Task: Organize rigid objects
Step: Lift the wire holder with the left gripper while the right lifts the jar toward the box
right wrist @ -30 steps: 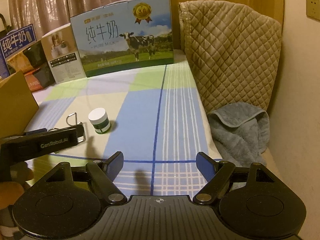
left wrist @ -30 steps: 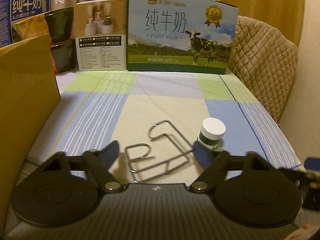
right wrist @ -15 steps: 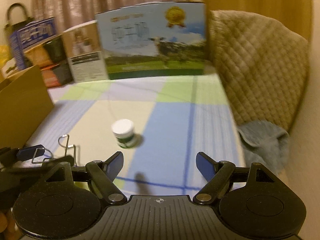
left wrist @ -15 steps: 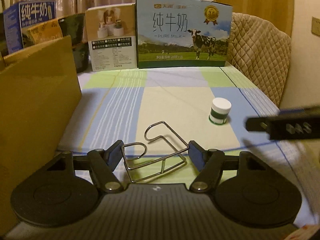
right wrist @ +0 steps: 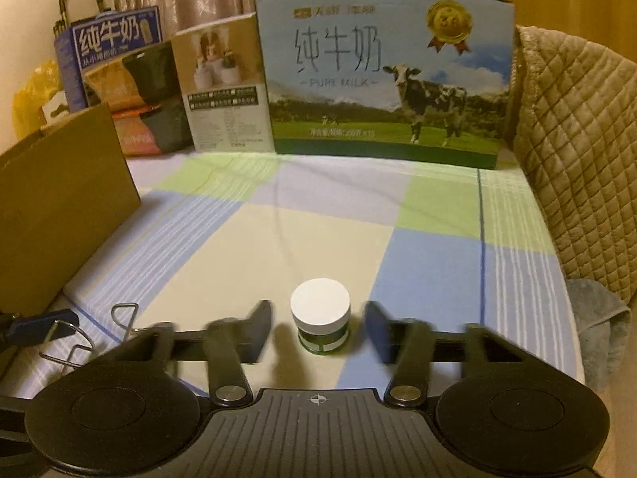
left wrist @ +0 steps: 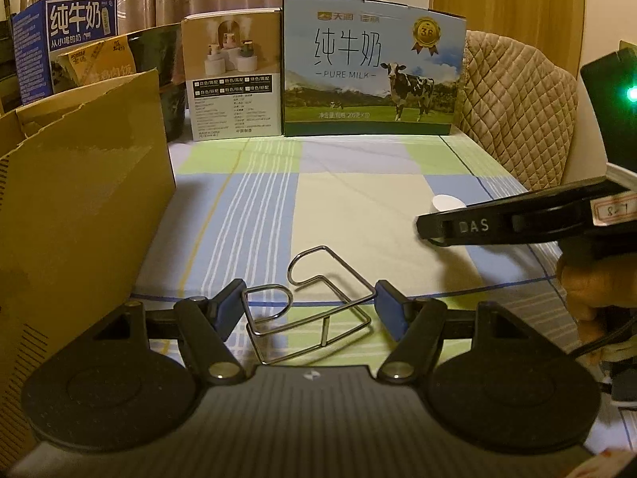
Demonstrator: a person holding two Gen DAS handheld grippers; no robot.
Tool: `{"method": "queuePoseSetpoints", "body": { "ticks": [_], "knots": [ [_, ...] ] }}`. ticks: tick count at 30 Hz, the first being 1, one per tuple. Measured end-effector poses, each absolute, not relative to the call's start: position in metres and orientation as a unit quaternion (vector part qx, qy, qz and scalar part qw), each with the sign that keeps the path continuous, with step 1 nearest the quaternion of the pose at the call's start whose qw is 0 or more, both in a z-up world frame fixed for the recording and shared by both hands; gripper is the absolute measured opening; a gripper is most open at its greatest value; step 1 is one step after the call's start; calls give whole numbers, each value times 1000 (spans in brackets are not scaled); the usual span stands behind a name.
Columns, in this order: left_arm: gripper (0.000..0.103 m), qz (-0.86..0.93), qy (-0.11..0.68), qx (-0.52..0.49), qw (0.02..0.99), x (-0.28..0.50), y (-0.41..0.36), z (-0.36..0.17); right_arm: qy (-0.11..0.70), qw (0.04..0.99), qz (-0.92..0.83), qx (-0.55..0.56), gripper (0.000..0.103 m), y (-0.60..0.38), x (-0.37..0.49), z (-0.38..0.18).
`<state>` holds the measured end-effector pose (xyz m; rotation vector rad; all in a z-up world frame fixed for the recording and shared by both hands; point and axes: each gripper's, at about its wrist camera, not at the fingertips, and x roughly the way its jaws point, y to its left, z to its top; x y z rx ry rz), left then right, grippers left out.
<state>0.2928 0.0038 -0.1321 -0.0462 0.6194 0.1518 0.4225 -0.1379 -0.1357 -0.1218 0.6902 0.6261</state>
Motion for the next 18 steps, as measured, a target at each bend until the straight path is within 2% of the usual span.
{"method": "queuePoseSetpoints", "body": {
  "ticks": [10,18],
  "knots": [
    [66,36,302,-18,952,272,-5,-118,358,911,201,-24,27,-183,355,-116],
    [66,-1,292,-13,956,231,-13,-74,364,915,176,17,27,-206,290,-67]
  ]
}}
